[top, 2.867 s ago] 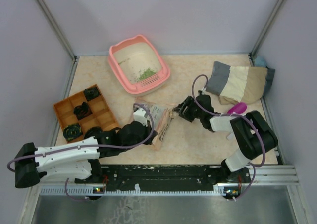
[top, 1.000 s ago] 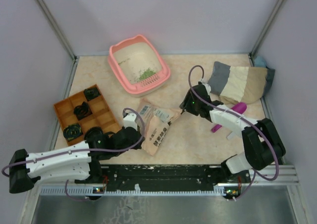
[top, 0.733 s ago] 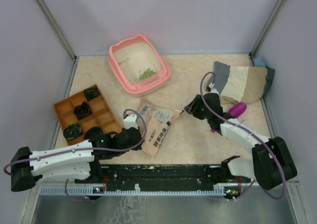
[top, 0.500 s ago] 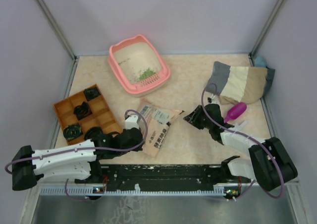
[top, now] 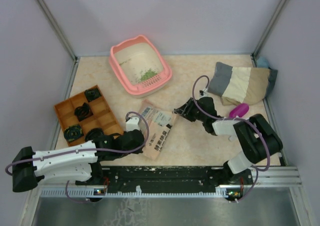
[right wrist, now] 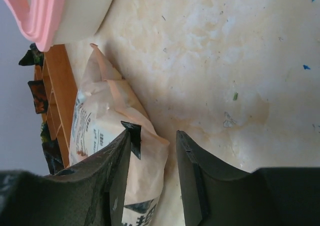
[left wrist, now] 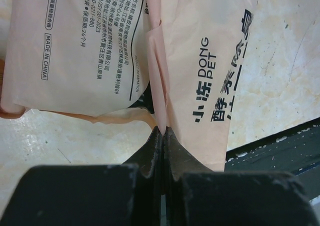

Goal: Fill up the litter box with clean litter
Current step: Close the cat litter bag at the center of the board.

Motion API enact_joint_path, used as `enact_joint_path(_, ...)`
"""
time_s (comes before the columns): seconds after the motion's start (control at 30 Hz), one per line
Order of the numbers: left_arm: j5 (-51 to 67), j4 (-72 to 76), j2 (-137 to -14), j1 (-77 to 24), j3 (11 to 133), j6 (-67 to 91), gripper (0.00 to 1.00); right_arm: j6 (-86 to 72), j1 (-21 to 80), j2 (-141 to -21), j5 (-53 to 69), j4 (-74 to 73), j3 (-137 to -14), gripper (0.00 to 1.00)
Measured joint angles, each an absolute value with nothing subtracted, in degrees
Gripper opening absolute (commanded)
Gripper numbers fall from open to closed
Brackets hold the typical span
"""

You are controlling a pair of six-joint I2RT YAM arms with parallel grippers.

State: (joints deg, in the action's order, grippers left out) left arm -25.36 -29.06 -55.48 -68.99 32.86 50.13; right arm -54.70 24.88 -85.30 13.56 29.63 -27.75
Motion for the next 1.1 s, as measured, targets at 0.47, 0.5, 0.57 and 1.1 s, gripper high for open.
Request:
enact_joint_path(0.47, -25.23, -30.44, -56.49, -69.01, 33.36, 49.91, 0.00, -57.04, 25.82, -90.52, 12.27, 32.01, -28.93, 0.00)
enact_joint_path(0.5, -25.23, -30.74, -56.73, -69.01, 33.63, 49.82, 0.00, -56.66, 26.04, -88.77, 11.27, 29.78, -28.91, 0.00)
enact_joint_path(0.57, -25.02, -31.14, -56.95, -69.01, 34.02, 49.41, 0.00, -55.72, 26.44, -85.60, 9.61, 25.82, -28.86, 0.00)
enact_joint_path(1.1, -19.88, -26.06, -63.70, -70.39, 46.89, 32.47, 0.55, -56.84, 26.35, -78.83, 5.15, 20.88, -25.52, 0.00)
